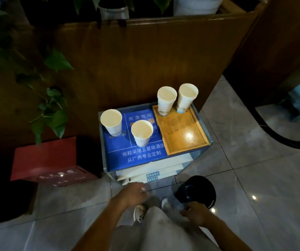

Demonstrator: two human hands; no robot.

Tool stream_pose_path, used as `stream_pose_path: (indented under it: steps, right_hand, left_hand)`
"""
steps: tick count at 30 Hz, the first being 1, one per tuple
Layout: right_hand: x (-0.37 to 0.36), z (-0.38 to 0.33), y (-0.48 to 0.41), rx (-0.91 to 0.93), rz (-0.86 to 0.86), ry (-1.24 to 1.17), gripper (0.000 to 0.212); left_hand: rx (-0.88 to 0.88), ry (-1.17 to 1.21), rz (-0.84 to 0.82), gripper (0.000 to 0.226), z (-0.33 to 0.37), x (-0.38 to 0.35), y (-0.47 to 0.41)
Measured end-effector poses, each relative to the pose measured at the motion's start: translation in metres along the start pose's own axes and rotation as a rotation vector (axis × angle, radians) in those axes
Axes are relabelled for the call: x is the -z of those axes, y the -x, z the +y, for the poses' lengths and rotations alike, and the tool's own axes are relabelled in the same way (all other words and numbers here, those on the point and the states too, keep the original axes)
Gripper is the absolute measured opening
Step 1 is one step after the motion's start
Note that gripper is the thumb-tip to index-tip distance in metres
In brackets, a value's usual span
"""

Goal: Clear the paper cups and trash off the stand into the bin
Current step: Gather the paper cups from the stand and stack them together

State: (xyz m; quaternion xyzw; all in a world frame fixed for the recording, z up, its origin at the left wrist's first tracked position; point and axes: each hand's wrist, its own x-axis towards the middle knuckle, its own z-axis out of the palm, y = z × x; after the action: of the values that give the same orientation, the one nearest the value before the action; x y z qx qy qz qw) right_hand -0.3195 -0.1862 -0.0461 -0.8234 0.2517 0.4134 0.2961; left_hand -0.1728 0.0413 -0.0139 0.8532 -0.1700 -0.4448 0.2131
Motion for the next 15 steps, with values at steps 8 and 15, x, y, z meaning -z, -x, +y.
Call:
stream_pose_path:
  steps: [8, 15]
  right_hand:
    - [0.097, -0.059, 0.003, 0.163, 0.214, -0.034, 0.034]
    - [0.212, -0.092, -0.026, 0.215, 0.368, -0.048, 0.048]
  left_hand:
    - [-0.282, -0.067, 0.128, 0.042, 0.087, 0.075, -0.021]
    - [-0.399, -0.196, 0.269, 0.045, 0.158, 0.146, -0.054]
